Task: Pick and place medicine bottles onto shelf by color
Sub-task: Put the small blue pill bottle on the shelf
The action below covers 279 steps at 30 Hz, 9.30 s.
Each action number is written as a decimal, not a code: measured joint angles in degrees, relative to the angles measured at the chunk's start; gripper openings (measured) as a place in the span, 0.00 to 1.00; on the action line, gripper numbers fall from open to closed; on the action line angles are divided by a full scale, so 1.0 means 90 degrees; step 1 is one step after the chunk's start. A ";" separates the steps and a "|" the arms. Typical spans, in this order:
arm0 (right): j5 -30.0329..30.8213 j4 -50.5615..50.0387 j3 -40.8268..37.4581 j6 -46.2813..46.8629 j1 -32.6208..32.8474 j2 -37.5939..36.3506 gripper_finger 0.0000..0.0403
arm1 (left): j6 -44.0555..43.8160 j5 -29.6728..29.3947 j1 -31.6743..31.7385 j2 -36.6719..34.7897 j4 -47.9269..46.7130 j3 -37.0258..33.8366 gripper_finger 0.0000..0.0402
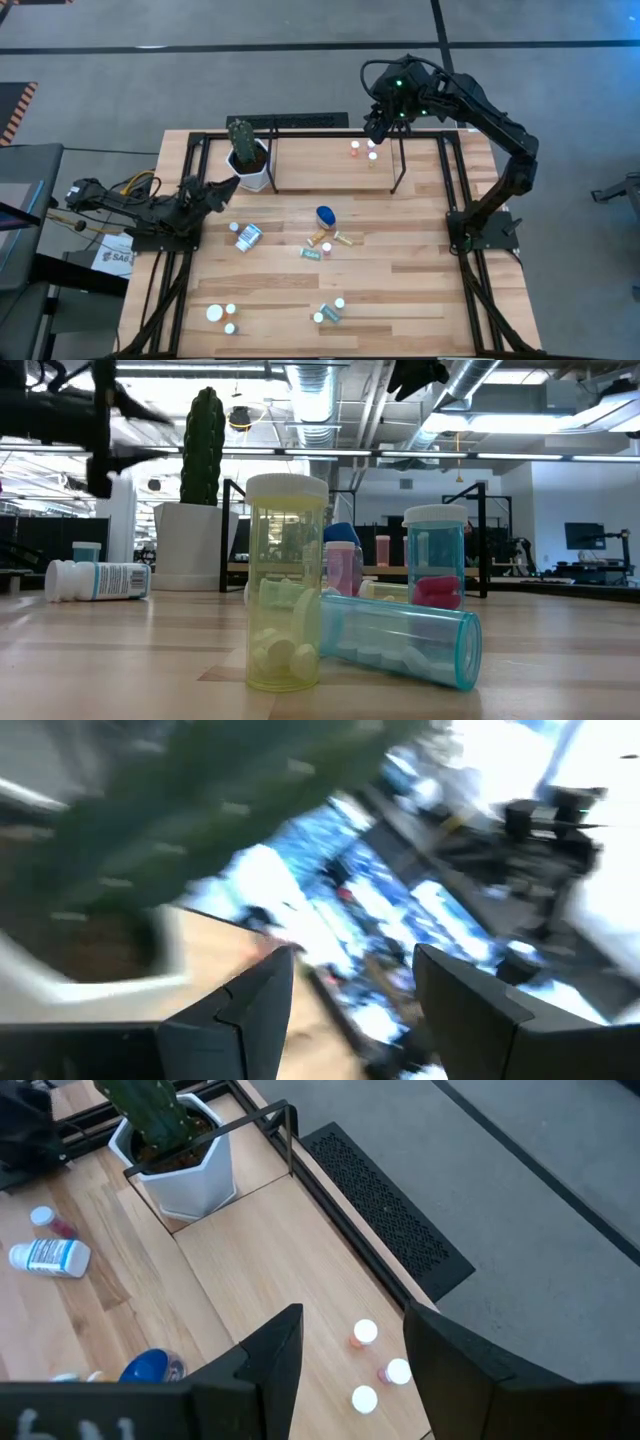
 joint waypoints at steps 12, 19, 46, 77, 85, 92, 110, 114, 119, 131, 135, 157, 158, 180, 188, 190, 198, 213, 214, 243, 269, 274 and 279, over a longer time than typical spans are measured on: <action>0.0000 -0.0933 0.0002 -0.0015 0.0005 0.0000 0.49 | -0.0145 0.1325 -0.0002 0.1344 -0.1637 0.1786 0.39; -0.0001 -0.1545 0.0002 -0.0053 0.0176 -0.0019 0.49 | -0.1645 0.2817 -0.0002 0.3009 -0.4961 0.3693 0.38; -0.0001 -0.2094 0.0005 -0.0908 0.0602 -0.0022 0.49 | -0.4383 0.4621 0.0385 0.5304 -1.0050 0.4889 0.38; 0.0000 -0.2046 0.0002 -0.1095 0.0282 -0.0022 0.49 | -0.5700 0.4105 0.0393 0.5513 -0.9642 0.4368 0.60; -0.0002 -0.2046 0.0002 -0.1095 0.0282 -0.0022 0.49 | -0.6131 0.3956 0.0393 0.5515 -0.9315 0.3987 0.60; 0.0000 -0.2046 0.0002 -0.1078 0.0282 -0.0022 0.49 | -0.6222 0.4025 0.0393 0.5515 -0.8793 0.3649 0.60; 0.0000 -0.2043 0.0002 -0.1076 0.0282 -0.0022 0.49 | -0.6442 0.3830 0.0393 0.5513 -0.8393 0.3575 0.20; 0.0000 -0.2058 0.0002 -0.1076 0.0282 -0.0022 0.49 | -0.6382 0.3654 0.0393 0.5513 -0.8386 0.3721 0.22; -0.0001 -0.2203 0.0002 -0.1071 0.0282 -0.0022 0.49 | -0.5854 0.3271 0.0499 0.5513 -0.8345 0.4195 0.25; 0.0000 -0.2340 -0.0005 -0.1021 0.0266 -0.0080 0.49 | -0.3866 0.3482 0.1221 0.6195 -0.6664 0.5187 0.24; -0.0002 -0.2340 -0.0002 -0.0996 0.0257 -0.0190 0.49 | -0.3019 0.3809 0.1504 0.7101 -0.6677 0.5941 0.24; -0.0002 -0.2335 0.0000 -0.0500 0.0338 -0.0571 0.49 | -0.0380 0.4186 0.3596 0.9131 -0.7475 0.8262 0.24; -0.0002 -0.2335 0.0000 -0.0500 0.0342 -0.0573 0.49 | -0.0368 0.4249 0.3624 0.9126 -0.7457 0.8264 0.24; -0.0002 -0.2192 0.0000 -0.0328 0.0338 -0.0571 0.49 | 0.0153 0.4502 0.3323 0.9149 -0.6832 0.8245 0.24; -0.0002 -0.2192 0.0000 -0.0330 0.0338 -0.0568 0.49 | 0.0072 0.4390 0.3150 0.9176 -0.7430 0.8354 0.24; -0.0002 -0.2192 0.0000 -0.0330 0.0338 -0.0568 0.49 | 0.0037 0.4408 0.3095 0.9187 -0.7463 0.8391 0.24; -0.0002 -0.2192 0.0000 -0.0335 0.0338 -0.0566 0.49 | 0.0096 0.4305 0.2869 0.9182 -0.7461 0.8691 0.24; -0.0002 -0.2190 0.0000 -0.0350 0.0338 -0.0566 0.49 | 0.1615 0.4968 0.3290 0.9304 -0.6183 0.8843 0.24; -0.0002 -0.2190 0.0000 -0.0349 0.0338 -0.0566 0.49 | 0.1720 0.5062 0.3333 0.9395 -0.6080 0.8876 0.24; 0.0002 -0.2189 0.0000 0.0123 0.0374 -0.0566 0.49 | 0.4779 0.5521 0.3923 1.1859 -0.8735 1.1759 0.24; 0.0002 -0.2085 0.0000 0.0102 0.0372 -0.0566 0.49 | 0.6319 0.6190 0.5451 1.1868 -0.8780 1.1735 0.24; 0.0002 -0.2085 0.0000 0.0102 0.0372 -0.0566 0.49 | 0.7057 0.6190 0.5591 1.1868 -0.8899 1.1735 0.24; 0.0002 -0.2085 0.0000 0.0103 0.0372 -0.0566 0.49 | 0.7574 0.6189 0.5735 1.1867 -0.9356 1.1716 0.24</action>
